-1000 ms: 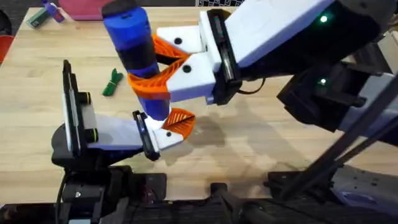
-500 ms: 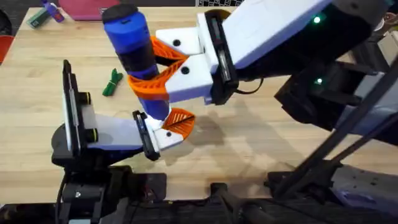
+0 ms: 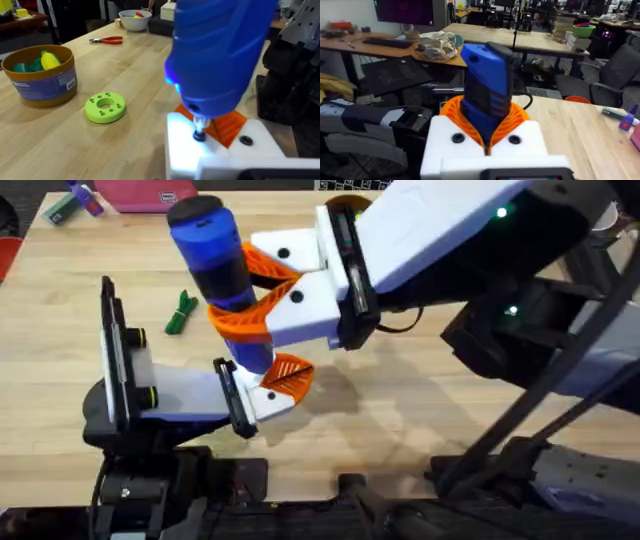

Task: Pick up the gripper from the table and insert it into the empty holder that is missing its gripper. Then pick up a screw, insert it into the mounting hole, and use the screwdriver to tighten it. Finally, clean up the table by picking up the vegetable and placing it into the bucket.

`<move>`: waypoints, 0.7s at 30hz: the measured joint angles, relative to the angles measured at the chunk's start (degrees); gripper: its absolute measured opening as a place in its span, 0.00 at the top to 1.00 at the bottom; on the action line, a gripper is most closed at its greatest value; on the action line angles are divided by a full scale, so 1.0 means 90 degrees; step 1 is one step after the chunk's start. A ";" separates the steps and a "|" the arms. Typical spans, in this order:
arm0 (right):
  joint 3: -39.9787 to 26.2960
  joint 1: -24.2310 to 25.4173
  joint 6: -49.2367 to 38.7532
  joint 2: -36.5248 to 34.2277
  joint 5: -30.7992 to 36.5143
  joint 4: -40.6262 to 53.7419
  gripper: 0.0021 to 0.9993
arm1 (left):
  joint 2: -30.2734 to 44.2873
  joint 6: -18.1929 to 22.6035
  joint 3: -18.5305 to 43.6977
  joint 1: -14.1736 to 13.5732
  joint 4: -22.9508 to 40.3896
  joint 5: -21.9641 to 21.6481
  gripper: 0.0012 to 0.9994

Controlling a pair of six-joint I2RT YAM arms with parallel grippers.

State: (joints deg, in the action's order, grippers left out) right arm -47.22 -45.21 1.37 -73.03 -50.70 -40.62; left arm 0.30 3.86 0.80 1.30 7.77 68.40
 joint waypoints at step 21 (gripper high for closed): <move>0.0000 0.0000 -0.0019 -0.0134 -0.0075 -0.0063 0.98 | 0.0001 -0.0007 0.0000 0.0000 0.0002 -0.0002 0.99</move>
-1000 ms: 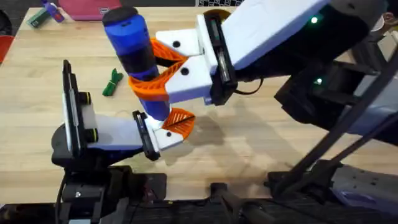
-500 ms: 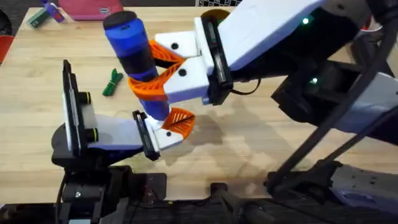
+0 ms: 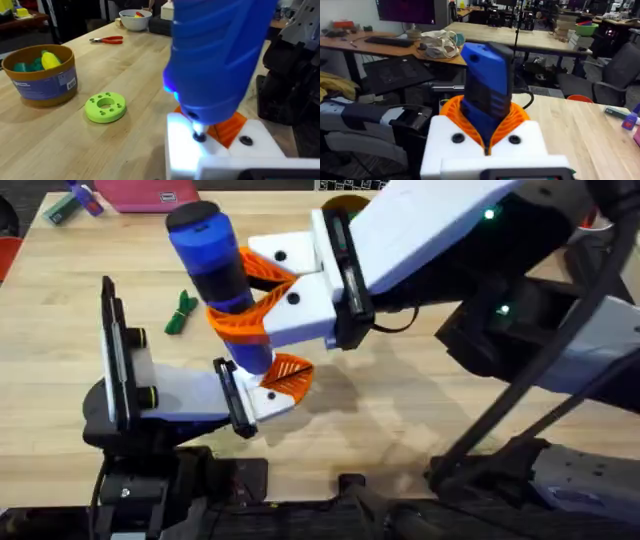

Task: Pick up the gripper from the table and insert it into the empty holder that is missing its gripper. Then pick up a screw, insert it into the mounting hole, and use the screwdriver to tighten it. Finally, clean up the table by picking up the vegetable and placing it into the bucket.

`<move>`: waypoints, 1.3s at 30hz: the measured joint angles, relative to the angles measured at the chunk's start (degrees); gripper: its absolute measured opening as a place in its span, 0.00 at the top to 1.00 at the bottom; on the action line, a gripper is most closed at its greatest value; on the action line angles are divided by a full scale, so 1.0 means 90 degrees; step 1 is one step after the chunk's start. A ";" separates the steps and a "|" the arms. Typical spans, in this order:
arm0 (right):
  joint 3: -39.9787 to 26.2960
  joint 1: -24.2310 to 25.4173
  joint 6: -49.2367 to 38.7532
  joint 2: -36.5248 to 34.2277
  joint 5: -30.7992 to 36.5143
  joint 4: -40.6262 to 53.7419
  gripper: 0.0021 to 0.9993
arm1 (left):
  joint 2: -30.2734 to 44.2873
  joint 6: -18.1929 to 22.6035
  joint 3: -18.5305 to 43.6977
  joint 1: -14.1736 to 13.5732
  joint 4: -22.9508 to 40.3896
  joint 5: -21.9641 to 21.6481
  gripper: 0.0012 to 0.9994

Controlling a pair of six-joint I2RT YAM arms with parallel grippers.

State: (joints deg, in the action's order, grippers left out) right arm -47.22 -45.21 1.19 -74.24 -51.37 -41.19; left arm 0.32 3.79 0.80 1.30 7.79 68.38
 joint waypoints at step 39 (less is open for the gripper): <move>-0.3190 0.0599 -0.1171 -0.0092 0.1390 0.6512 0.98 | -0.0002 0.0005 0.0000 0.0000 -0.0002 0.0002 0.99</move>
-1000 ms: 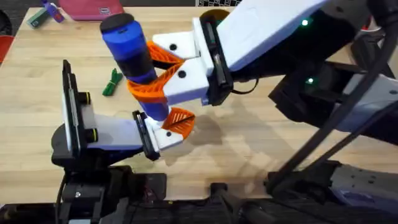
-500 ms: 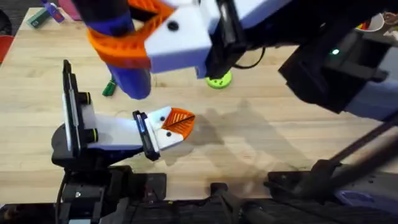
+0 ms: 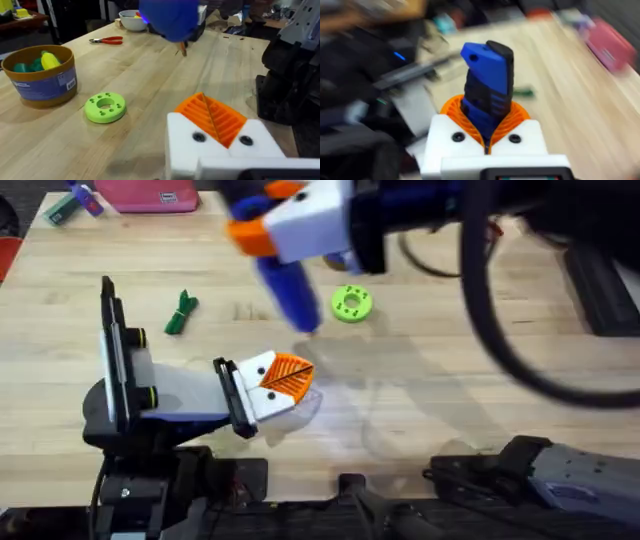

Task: Pick up the gripper from the table and insert it into the empty holder that is missing its gripper. Then pick up a screw, insert it into the mounting hole, and use the screwdriver to tighten it. Finally, clean up the table by picking up the vegetable and placing it into the bucket.

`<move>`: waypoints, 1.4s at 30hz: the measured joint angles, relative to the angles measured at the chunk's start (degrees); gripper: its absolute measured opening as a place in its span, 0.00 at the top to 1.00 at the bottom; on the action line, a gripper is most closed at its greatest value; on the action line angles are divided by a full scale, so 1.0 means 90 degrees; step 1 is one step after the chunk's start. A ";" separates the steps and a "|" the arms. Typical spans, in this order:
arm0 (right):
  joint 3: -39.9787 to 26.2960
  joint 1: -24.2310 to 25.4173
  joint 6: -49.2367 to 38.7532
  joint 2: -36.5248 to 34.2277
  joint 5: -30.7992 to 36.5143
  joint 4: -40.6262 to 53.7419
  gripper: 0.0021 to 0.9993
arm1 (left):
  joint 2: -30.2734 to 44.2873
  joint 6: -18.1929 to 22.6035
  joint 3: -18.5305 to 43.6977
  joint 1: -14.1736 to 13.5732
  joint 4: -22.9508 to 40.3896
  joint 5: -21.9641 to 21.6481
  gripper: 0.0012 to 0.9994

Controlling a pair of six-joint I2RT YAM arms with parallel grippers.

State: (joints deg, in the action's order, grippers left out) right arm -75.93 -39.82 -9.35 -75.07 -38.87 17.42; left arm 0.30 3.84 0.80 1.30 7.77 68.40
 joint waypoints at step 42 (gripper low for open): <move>-0.1659 0.2765 -0.6534 -0.4178 0.4911 0.5151 0.98 | 0.0000 0.0000 0.0000 0.0000 0.0000 0.0000 0.99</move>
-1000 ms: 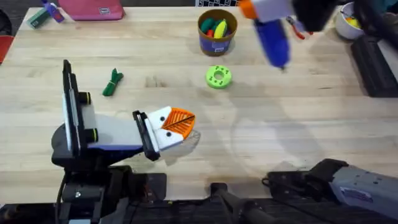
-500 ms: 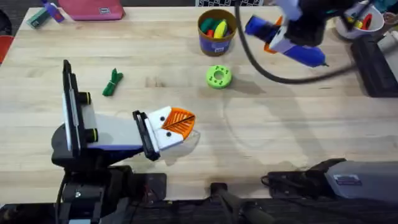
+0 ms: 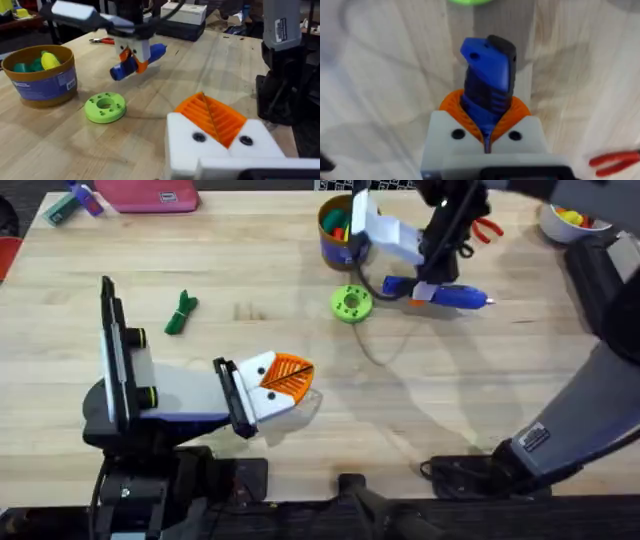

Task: Pick up the gripper from the table and insert it into the empty holder that is missing its gripper. Then pick up a screw, insert it into the mounting hole, and use the screwdriver to tighten it. Finally, clean up the table by picking up the vegetable and placing it into the bucket.

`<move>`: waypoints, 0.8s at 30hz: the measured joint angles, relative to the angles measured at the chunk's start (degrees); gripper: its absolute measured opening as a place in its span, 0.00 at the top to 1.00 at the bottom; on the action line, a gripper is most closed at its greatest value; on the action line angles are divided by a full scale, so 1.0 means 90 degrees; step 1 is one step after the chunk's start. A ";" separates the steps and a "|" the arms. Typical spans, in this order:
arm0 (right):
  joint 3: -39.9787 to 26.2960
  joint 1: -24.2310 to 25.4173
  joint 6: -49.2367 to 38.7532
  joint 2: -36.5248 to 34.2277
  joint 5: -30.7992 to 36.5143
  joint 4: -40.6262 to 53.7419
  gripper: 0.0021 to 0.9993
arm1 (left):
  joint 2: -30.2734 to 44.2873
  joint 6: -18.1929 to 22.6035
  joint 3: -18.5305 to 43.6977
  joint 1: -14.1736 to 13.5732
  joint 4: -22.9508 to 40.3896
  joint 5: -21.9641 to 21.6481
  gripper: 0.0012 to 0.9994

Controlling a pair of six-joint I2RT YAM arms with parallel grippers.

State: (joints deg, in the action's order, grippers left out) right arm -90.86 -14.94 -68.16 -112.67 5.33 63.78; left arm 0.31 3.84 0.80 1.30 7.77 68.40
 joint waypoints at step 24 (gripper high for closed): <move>0.0873 0.0007 0.0594 0.0581 0.0144 -0.0389 0.01 | 0.0001 0.0003 0.0000 0.0000 0.0000 0.0000 0.12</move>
State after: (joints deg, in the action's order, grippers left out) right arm -83.00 -14.87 -62.81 -107.44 6.63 60.28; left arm 0.31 3.86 0.80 1.30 7.77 68.40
